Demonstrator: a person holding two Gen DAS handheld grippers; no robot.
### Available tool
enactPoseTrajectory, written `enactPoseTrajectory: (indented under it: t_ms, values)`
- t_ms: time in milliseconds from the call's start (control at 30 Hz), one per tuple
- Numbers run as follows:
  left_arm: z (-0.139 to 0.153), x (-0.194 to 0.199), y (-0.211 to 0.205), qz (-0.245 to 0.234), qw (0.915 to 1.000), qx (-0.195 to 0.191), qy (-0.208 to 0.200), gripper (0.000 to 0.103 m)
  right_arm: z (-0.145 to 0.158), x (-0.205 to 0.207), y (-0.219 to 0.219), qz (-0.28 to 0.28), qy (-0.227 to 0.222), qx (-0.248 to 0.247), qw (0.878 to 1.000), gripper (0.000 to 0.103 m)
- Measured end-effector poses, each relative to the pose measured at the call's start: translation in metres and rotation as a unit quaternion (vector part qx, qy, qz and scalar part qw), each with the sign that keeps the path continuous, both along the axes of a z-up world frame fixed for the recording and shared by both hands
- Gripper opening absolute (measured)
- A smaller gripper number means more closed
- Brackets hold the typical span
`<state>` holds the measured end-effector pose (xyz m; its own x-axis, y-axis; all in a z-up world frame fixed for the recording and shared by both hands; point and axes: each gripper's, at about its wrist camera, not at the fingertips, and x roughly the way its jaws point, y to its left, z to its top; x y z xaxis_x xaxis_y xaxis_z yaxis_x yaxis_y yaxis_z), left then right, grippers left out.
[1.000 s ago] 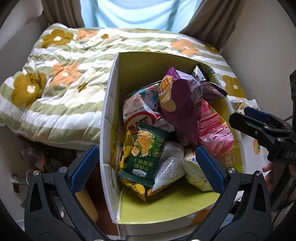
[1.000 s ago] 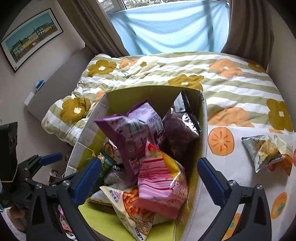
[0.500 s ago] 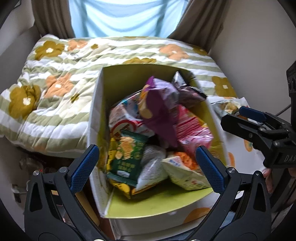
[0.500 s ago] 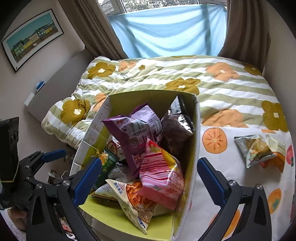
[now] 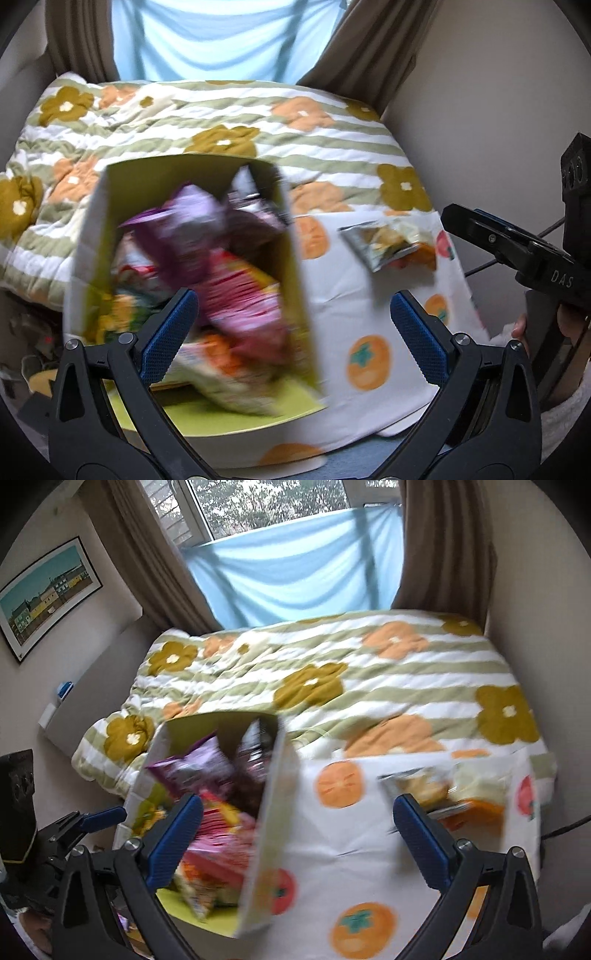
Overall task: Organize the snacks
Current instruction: 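Move both tools back to the potato chip bag and cream-orange cake bag, then grasp the potato chip bag with left tool while right tool grasps the cream-orange cake bag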
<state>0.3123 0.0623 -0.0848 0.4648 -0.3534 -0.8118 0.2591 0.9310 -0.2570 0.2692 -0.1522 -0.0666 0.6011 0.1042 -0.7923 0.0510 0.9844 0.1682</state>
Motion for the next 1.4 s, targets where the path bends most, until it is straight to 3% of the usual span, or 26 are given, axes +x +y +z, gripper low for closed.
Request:
enactPoseTrajectory:
  t_ms: [167, 333, 400, 567, 800, 1167, 1267, 1300, 1400]
  values:
    - [-0.002, 0.013, -0.079, -0.006, 0.9999, -0.003, 0.011, 0.103, 0.011, -0.002, -0.07, -0.018, -0.003, -0.023, 1.0, 0.103]
    - [-0.024, 0.037, -0.148, -0.004, 0.9992, -0.002, 0.039, 0.103, 0.004, 0.006, -0.143, -0.034, 0.0, 0.017, 0.999, 0.103]
    - [-0.037, 0.048, -0.17, -0.002, 0.9986, 0.0, 0.052, 0.103, -0.006, 0.012, -0.167, -0.045, 0.007, 0.019, 0.999, 0.102]
    - [-0.079, 0.083, -0.215, 0.007, 0.996, 0.025, 0.085, 0.103, -0.05, 0.031, -0.212, -0.056, 0.074, 0.033, 0.995, 0.102]
    - [-0.131, 0.124, -0.25, 0.014, 0.9919, 0.069, 0.106, 0.103, -0.098, 0.04, -0.241, -0.096, 0.112, 0.04, 0.988, 0.103]
    - [-0.188, 0.145, -0.259, 0.016, 0.9873, 0.076, 0.138, 0.102, -0.15, 0.052, -0.242, -0.122, 0.15, 0.056, 0.979, 0.102]
    - [-0.196, 0.147, -0.257, 0.01, 0.9866, 0.071, 0.146, 0.09, -0.159, 0.05, -0.243, -0.137, 0.15, 0.072, 0.976, 0.103]
    - [-0.199, 0.148, -0.257, 0.005, 0.9864, 0.068, 0.149, 0.081, -0.161, 0.049, -0.242, -0.14, 0.15, 0.075, 0.976, 0.103]
    - [-0.201, 0.147, -0.254, 0.0, 0.9871, 0.065, 0.147, 0.076, -0.169, 0.051, -0.237, -0.142, 0.156, 0.071, 0.975, 0.103]
